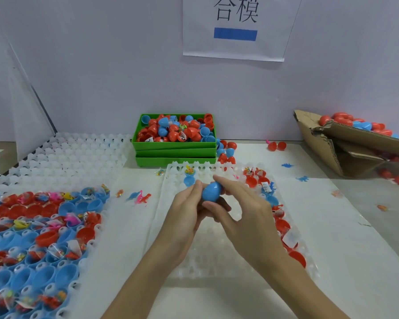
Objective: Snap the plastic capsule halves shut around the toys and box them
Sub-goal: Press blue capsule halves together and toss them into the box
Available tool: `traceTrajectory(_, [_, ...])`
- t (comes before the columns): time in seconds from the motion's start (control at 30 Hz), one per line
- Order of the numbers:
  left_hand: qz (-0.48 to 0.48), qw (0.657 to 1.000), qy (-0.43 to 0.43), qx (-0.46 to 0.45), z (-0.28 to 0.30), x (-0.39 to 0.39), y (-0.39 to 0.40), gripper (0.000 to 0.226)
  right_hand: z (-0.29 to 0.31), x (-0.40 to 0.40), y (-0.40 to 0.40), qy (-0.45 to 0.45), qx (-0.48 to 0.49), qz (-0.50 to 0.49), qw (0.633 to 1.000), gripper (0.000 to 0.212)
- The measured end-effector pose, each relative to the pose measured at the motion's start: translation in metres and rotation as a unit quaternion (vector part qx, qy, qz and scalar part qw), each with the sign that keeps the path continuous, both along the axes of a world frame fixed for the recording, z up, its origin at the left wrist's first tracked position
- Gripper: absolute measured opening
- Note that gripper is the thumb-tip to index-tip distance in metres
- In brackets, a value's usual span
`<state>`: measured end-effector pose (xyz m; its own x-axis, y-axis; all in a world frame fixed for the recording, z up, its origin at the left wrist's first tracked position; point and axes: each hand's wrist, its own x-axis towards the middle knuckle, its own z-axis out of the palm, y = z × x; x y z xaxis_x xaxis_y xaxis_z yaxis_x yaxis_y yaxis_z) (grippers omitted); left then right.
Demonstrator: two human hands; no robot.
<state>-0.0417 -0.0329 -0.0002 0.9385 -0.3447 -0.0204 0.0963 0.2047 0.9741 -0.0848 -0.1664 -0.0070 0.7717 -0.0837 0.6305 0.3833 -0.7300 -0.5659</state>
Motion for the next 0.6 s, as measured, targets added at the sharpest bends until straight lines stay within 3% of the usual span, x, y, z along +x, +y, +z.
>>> traceTrajectory(0.33, [0.091, 0.981, -0.074, 0.154, -0.005, 0.006, -0.001, 0.044, 0.003, 0.004, -0.005, 0.073, -0.036, 0.036, 0.996, 0.042])
traceTrajectory(0.4, [0.121, 0.982, -0.070, 0.125, -0.004, 0.008, 0.001, 0.039, 0.013, 0.005, -0.015, 0.074, 0.043, 0.023, 0.996, 0.043])
traceTrajectory(0.43, [0.135, 0.982, -0.071, 0.107, -0.003, 0.011, 0.003, 0.038, 0.021, 0.008, -0.022, 0.085, 0.135, 0.020, 0.987, 0.038])
traceTrajectory(0.47, [0.149, 0.982, -0.074, 0.093, -0.003, 0.013, 0.007, 0.038, 0.029, 0.014, -0.032, 0.106, 0.260, 0.028, 0.959, 0.031])
traceTrajectory(0.5, [0.163, 0.980, -0.077, 0.085, -0.003, 0.015, 0.010, 0.037, 0.039, 0.023, -0.046, 0.133, 0.401, 0.050, 0.905, 0.025])
traceTrajectory(0.57, [0.186, 0.976, -0.078, 0.084, -0.004, 0.018, 0.014, 0.036, 0.065, 0.047, -0.081, 0.154, 0.649, 0.127, 0.735, 0.024])
traceTrajectory(0.6, [0.191, 0.975, -0.078, 0.086, -0.005, 0.019, 0.015, 0.036, 0.079, 0.060, -0.100, 0.129, 0.728, 0.156, 0.655, 0.026])
